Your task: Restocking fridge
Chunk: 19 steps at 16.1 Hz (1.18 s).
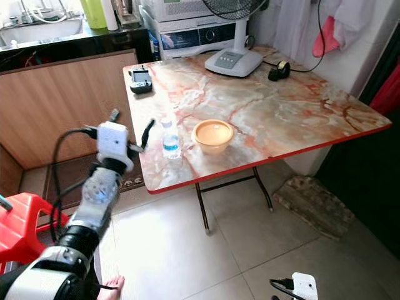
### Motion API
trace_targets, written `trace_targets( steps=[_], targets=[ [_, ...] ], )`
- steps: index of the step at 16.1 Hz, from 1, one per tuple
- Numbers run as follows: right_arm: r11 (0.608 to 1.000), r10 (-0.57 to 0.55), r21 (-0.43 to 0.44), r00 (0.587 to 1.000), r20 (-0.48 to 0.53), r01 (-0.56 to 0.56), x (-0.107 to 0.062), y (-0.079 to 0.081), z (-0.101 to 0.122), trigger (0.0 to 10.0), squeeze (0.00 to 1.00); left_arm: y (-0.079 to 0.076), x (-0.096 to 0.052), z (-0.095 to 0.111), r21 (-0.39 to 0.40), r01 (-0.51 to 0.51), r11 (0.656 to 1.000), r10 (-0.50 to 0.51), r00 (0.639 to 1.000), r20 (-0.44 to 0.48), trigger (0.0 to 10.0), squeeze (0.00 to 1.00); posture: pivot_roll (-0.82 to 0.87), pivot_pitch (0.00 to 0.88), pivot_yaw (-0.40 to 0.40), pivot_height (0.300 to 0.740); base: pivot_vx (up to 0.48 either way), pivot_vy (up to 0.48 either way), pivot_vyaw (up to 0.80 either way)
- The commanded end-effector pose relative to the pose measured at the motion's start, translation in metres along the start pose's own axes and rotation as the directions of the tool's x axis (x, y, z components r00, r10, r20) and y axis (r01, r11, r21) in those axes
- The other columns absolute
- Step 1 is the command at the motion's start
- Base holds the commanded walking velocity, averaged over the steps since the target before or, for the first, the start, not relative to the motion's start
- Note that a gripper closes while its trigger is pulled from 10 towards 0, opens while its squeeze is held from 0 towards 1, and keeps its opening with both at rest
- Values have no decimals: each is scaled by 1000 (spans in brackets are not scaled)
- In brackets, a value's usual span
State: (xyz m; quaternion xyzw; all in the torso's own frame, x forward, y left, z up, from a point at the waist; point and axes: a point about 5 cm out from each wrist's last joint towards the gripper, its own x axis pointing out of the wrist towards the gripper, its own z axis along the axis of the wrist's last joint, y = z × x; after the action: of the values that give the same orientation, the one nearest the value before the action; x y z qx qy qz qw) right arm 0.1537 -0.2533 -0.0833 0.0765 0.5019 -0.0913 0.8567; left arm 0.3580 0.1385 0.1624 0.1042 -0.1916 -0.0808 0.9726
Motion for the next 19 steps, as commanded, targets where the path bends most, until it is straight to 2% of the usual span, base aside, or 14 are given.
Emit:
trace_targets(
  steps=[1,5,6,10,14,19],
  targets=[
    [1000,-3,19,1000,4,3,0,1,0,10000,0,0,0,3,-27,21,999,-21,1000,1,10000,0,144,0,28,740,0,0,0],
    [1000,-13,26,1000,8,12,0,0,0,10000,0,3,1,0,-207,-8,978,-2,999,-50,10000,0,147,0,26,740,283,0,0],
    [1000,-13,29,1000,9,13,0,0,0,10000,0,2,1,1,-231,-9,973,-3,999,-50,10000,0,145,0,25,740,292,0,0],
    [999,-15,42,1000,10,15,0,0,-1,10000,0,3,3,6,-249,8,969,-19,999,-44,10000,0,145,0,25,740,298,0,0],
    [999,-12,40,1000,10,12,0,0,-1,10000,0,2,7,15,-233,32,972,-38,999,-21,10000,0,146,0,25,740,303,0,0],
    [999,-8,38,1000,10,8,0,1,-1,10000,0,3,10,21,-210,28,977,-30,1000,-8,10000,0,146,0,30,740,0,0,0]
  ],
)
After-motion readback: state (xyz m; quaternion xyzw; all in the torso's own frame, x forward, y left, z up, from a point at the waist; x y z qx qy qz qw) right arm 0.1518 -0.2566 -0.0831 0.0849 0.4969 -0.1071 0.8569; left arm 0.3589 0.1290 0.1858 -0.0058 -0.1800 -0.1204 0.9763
